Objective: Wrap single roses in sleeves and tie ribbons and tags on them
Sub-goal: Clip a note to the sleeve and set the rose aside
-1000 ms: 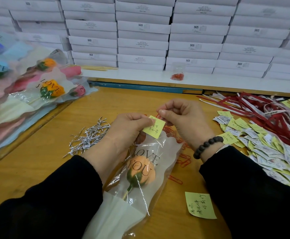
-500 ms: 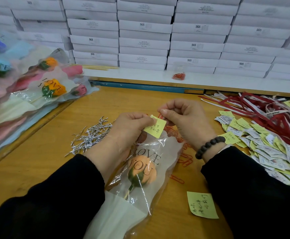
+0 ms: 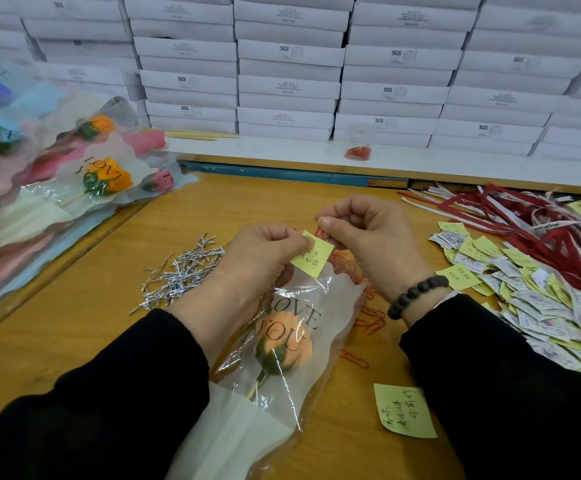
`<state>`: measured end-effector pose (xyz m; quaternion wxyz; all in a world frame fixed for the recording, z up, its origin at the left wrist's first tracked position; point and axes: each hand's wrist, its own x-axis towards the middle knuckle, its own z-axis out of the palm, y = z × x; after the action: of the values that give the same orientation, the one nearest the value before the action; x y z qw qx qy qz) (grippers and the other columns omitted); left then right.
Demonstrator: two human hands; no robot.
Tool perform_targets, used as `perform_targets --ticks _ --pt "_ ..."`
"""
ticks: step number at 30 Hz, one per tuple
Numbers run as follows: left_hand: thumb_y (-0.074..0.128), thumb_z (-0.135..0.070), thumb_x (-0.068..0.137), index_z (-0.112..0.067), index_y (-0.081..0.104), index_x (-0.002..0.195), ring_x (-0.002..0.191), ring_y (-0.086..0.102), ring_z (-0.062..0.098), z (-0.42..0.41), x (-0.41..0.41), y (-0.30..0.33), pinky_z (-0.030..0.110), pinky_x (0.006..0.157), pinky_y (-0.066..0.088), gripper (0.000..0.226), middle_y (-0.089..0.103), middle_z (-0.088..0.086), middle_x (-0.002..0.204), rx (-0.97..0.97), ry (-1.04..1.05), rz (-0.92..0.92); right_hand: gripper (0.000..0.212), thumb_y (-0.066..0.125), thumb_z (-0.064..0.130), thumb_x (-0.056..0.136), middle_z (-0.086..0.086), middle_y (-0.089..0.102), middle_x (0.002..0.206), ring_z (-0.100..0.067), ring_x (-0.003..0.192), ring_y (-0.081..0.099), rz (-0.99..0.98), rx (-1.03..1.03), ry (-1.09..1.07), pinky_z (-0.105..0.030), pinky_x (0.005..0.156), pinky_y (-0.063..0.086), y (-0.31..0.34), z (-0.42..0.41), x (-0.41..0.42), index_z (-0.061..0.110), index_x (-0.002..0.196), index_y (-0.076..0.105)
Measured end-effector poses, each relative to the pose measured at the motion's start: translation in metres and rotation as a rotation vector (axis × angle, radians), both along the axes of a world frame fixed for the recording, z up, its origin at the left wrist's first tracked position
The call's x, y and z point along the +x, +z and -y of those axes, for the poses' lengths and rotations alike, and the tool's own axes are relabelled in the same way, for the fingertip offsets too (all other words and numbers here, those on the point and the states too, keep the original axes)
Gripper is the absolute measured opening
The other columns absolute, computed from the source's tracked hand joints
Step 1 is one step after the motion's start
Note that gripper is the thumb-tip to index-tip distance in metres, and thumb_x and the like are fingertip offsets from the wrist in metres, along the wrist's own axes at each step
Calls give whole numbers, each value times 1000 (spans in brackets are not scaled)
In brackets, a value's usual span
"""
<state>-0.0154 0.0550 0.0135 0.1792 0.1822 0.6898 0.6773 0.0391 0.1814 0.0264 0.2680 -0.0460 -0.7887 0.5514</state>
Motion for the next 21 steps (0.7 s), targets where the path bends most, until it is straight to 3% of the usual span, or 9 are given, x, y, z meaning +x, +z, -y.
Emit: perform_targets --ticks 9,21 --pt "62 -9 84 -9 62 60 44 45 9 1 0 0 17 42 34 23 59 3 54 4 -12 1 13 67 9 82 2 66 66 -1 57 60 -10 -13 -10 -12 56 50 0 0 0 18 74 62" --pt "62 -7 84 -5 62 62 40 40 7 -1 2 -2 15 39 31 22 58 5 54 14 26 2 12 60 12 88 1 65 65 2 52 60 120 -41 6 -12 49 48 1 -2 -2 11 77 60"
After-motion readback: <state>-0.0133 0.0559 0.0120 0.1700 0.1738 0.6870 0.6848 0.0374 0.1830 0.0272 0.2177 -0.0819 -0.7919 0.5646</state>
